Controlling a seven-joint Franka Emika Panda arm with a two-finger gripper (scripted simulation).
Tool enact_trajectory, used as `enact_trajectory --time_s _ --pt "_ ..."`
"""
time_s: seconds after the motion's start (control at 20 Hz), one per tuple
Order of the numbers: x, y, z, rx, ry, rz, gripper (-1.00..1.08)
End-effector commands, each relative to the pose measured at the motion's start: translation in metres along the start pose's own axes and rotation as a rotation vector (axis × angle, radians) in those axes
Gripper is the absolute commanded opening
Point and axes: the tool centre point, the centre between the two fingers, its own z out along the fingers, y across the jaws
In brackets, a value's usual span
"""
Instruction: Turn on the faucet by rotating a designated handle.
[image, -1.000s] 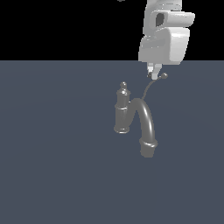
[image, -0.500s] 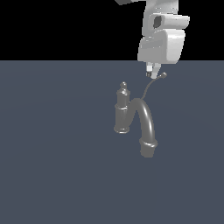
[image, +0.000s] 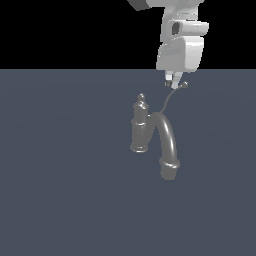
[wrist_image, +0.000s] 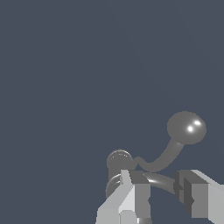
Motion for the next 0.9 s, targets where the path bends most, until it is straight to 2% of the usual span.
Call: enact_trajectory --time_s 0.0,0.85 --pt "0.009 -0.007 0.001 0.003 0.003 0.012 -1.0" --pt "0.022 -0.049 0.002 0.002 0.006 0.035 -1.0"
